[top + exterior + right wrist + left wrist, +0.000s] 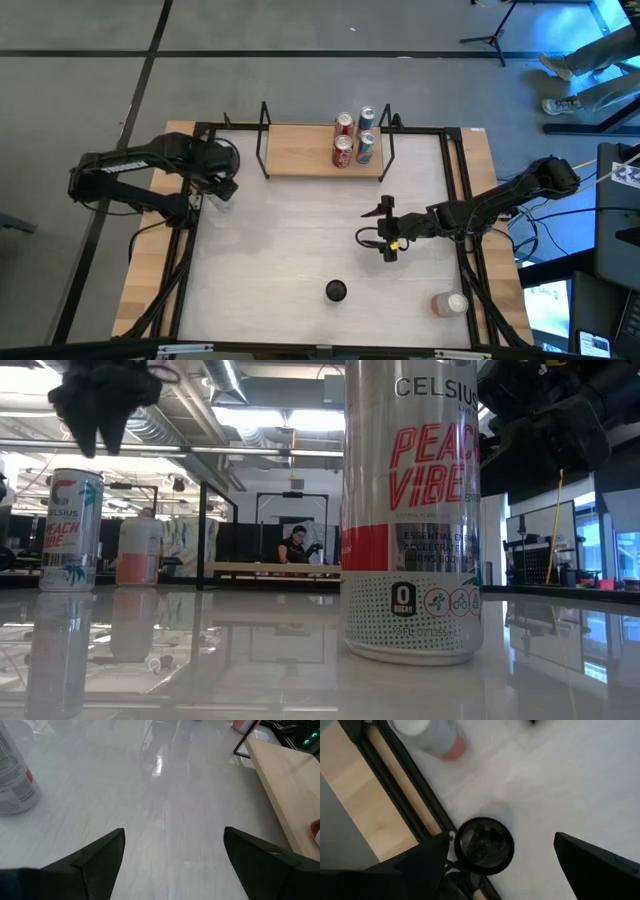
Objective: Place canned beverage on shelf
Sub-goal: Put the top black soda can on the shelf
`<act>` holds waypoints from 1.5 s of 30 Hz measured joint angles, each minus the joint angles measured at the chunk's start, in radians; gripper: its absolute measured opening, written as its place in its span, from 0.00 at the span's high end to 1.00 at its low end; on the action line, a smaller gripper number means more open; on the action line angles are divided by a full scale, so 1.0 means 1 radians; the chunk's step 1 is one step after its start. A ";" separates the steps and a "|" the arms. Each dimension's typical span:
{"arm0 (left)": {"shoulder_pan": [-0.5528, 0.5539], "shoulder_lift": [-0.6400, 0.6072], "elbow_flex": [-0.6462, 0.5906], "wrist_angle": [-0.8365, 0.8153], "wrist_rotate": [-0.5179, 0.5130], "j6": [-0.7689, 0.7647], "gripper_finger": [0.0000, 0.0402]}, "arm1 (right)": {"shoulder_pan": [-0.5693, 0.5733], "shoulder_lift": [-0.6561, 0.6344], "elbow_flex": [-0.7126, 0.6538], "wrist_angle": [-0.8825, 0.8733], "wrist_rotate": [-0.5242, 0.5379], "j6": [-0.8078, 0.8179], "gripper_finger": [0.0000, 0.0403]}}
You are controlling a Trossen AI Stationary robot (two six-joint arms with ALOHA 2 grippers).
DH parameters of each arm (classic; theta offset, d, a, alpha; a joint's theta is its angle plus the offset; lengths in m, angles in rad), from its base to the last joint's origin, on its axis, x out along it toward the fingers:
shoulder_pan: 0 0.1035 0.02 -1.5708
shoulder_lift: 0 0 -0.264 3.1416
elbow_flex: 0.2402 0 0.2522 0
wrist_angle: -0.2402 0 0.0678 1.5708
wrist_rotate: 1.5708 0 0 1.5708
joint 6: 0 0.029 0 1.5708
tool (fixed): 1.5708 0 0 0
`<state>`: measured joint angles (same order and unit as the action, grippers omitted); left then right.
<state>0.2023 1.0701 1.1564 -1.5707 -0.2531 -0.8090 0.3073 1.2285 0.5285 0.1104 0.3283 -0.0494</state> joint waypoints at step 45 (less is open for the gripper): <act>0.046 -0.004 -0.267 0.195 0.086 0.237 0.41 | 0.000 0.000 0.000 0.021 0.000 -0.007 0.16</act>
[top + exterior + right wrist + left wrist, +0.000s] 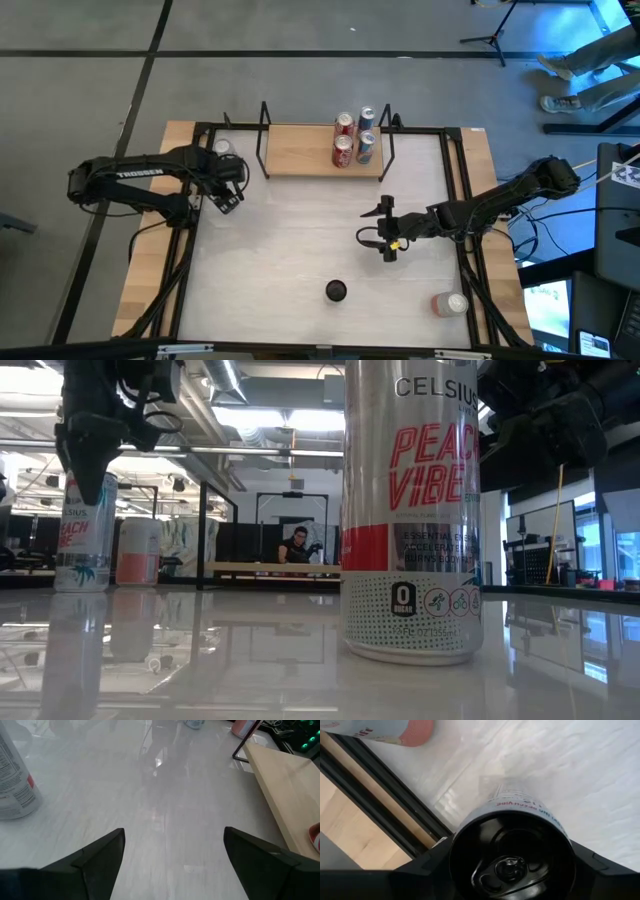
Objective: Place canned beverage on shelf
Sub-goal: Put the top black soda can on the shelf
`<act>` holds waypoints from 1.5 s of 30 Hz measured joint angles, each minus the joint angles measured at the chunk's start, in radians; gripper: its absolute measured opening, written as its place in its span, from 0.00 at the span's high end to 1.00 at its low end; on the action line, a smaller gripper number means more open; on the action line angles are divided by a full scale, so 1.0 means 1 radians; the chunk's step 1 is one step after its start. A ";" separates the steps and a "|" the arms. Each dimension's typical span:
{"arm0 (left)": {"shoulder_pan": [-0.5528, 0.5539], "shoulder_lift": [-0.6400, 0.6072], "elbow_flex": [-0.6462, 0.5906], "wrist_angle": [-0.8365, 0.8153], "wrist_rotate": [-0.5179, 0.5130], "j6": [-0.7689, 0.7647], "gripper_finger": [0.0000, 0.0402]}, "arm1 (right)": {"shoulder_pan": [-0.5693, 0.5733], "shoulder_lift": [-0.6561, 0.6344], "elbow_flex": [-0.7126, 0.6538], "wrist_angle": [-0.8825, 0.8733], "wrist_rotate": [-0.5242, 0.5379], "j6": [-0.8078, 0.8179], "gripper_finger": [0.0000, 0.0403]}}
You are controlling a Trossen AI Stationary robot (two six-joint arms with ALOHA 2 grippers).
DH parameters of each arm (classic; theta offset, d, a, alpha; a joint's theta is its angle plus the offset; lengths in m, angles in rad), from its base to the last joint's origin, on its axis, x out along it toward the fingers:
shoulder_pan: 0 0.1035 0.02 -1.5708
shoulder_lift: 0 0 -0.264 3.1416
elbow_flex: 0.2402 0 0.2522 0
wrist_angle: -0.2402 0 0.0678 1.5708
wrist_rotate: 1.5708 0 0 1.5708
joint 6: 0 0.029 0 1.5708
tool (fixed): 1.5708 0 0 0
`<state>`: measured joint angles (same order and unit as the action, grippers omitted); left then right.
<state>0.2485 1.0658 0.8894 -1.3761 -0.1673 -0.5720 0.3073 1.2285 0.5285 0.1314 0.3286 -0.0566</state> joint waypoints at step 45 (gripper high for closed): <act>-0.092 0.714 1.195 -0.195 -0.014 0.245 0.39 | 0.000 0.000 0.000 0.000 0.019 -0.001 0.16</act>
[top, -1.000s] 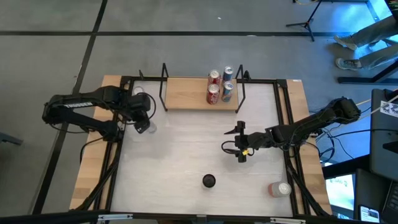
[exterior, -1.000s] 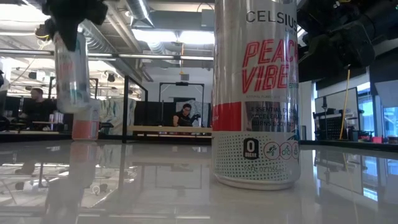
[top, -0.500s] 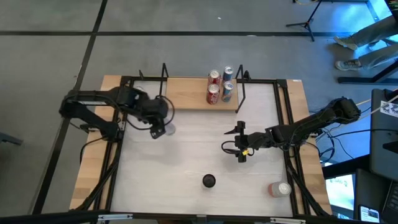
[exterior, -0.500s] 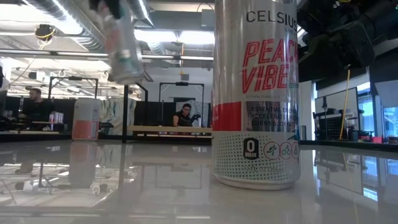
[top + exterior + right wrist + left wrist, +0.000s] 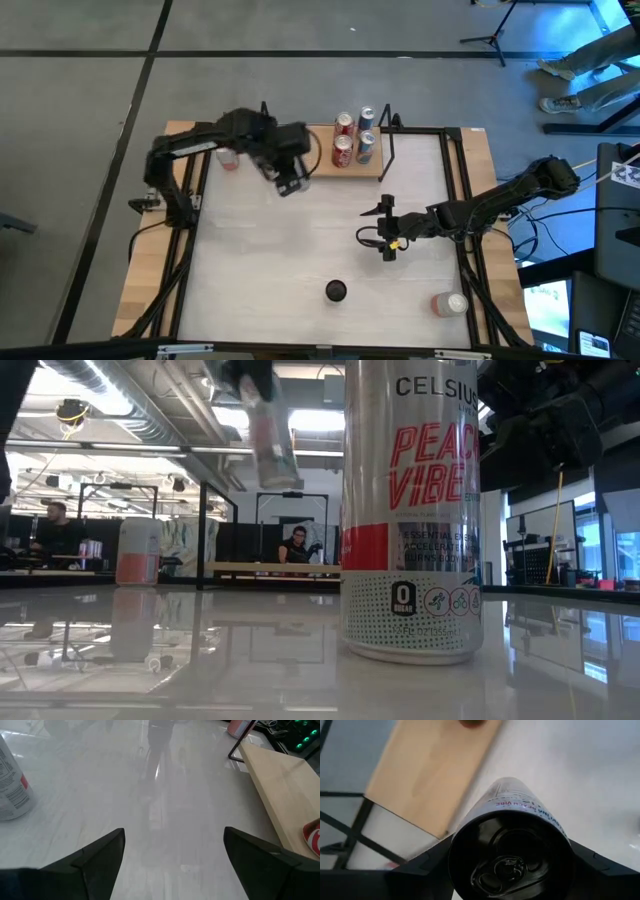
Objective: Place canned beverage on shelf
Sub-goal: Put the top black soda can on the shelf
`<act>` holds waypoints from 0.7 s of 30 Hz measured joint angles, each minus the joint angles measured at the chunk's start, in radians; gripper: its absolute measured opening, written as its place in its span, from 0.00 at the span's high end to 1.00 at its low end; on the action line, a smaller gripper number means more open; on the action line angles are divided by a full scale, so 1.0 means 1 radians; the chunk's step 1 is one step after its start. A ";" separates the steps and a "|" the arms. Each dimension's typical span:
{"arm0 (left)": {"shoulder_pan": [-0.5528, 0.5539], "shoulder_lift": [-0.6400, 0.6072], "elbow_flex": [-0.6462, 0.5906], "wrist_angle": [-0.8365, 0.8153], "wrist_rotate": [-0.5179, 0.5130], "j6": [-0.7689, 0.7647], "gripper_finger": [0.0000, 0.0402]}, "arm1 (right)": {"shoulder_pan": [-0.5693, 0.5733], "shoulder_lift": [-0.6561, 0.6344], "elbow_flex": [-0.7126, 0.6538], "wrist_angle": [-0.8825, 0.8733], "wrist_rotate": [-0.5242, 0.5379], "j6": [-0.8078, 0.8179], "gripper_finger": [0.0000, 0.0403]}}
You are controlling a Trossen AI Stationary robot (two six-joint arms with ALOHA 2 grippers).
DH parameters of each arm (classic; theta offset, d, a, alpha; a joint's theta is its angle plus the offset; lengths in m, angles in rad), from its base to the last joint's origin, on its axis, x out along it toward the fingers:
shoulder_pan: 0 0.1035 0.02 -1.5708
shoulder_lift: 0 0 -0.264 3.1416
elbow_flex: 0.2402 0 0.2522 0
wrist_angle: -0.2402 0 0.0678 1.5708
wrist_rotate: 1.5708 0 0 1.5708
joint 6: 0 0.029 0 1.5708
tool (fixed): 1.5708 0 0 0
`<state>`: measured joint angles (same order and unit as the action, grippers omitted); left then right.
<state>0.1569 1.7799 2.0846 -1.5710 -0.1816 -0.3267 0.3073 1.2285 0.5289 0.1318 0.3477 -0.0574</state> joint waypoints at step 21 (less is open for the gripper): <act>0.401 0.276 0.097 0.148 0.033 0.343 0.39 | 0.000 0.000 0.000 0.001 0.000 0.000 0.16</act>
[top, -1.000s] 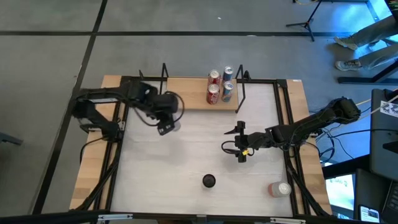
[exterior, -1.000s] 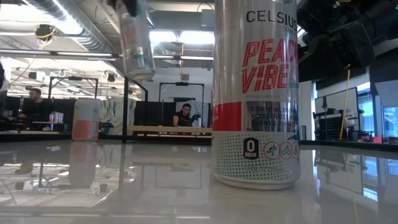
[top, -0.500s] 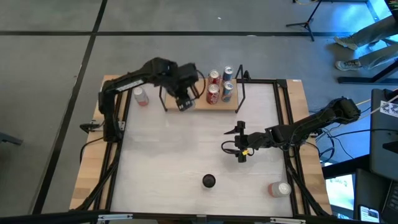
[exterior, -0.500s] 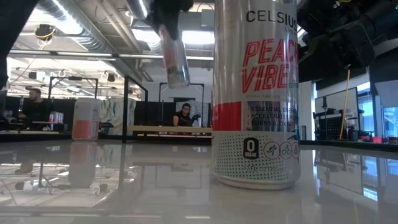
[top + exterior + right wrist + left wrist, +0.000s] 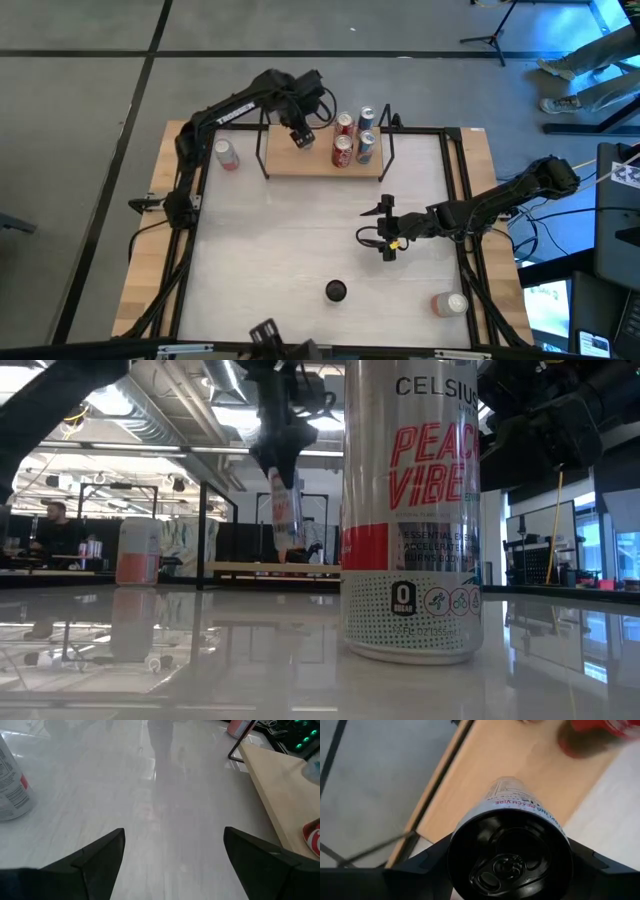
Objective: Place canned beverage on shelf
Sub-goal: Put the top black soda can on the shelf
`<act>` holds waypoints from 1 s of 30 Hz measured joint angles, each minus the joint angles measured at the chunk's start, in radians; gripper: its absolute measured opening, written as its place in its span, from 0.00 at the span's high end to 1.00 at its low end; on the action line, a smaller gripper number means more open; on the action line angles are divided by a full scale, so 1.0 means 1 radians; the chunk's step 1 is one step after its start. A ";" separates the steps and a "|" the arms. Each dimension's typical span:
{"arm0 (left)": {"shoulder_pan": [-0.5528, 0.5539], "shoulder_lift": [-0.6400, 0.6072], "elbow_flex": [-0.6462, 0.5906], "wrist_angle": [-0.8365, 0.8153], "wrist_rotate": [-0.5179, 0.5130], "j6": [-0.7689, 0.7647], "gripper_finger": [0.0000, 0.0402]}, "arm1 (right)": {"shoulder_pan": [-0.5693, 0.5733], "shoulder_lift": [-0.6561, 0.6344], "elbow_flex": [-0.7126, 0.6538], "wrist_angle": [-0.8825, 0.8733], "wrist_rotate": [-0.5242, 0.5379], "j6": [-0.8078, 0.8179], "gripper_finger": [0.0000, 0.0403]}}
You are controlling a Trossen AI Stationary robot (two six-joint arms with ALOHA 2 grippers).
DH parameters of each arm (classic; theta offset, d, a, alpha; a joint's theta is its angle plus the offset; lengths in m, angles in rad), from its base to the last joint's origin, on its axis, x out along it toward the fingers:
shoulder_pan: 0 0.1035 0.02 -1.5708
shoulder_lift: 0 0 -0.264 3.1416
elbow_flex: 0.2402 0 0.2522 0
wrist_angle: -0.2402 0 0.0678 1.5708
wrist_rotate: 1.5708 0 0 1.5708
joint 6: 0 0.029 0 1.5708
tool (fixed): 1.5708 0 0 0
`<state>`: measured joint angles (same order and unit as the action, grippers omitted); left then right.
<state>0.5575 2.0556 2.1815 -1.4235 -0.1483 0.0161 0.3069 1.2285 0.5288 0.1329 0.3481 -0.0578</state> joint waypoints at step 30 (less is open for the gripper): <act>0.032 0.071 -0.001 0.169 0.039 0.111 0.39 | 0.000 0.000 0.000 -0.010 0.000 0.000 0.16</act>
<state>0.5900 2.1262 2.1807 -1.2548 -0.1093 0.1274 0.3069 1.2285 0.5289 0.1229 0.3481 -0.0576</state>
